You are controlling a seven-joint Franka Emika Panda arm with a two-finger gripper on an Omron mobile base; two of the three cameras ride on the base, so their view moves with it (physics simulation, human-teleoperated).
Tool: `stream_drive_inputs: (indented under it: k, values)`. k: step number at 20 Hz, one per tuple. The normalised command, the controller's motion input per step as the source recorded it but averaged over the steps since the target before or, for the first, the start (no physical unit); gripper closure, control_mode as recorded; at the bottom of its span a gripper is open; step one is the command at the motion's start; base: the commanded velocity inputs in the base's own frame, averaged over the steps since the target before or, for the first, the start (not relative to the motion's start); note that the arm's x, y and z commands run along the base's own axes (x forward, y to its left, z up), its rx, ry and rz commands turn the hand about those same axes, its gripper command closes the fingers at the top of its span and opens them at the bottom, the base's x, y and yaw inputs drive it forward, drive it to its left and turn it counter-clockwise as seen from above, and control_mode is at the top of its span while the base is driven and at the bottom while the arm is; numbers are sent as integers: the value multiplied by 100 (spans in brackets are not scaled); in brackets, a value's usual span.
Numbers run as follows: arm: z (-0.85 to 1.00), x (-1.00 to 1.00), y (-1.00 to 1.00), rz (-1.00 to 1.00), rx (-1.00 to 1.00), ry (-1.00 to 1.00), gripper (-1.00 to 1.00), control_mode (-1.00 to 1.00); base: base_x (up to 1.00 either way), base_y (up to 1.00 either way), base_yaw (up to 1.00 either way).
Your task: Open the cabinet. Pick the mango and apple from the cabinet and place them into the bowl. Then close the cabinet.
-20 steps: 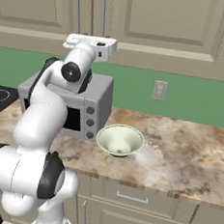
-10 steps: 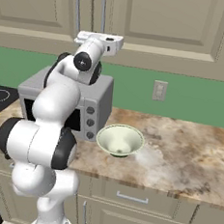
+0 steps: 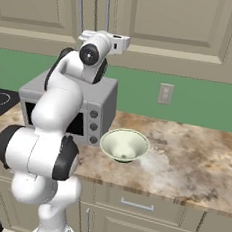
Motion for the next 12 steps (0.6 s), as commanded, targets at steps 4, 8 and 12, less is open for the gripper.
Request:
stream_drive_inputs:
  k: [4,8,12]
  values:
    - [0,0,0,0,0,0,100,-100,0,0,0]
    - [0,0,0,0,0,0,100,-100,0,0,0]
    - [0,0,0,0,0,0,100,-100,0,0,0]
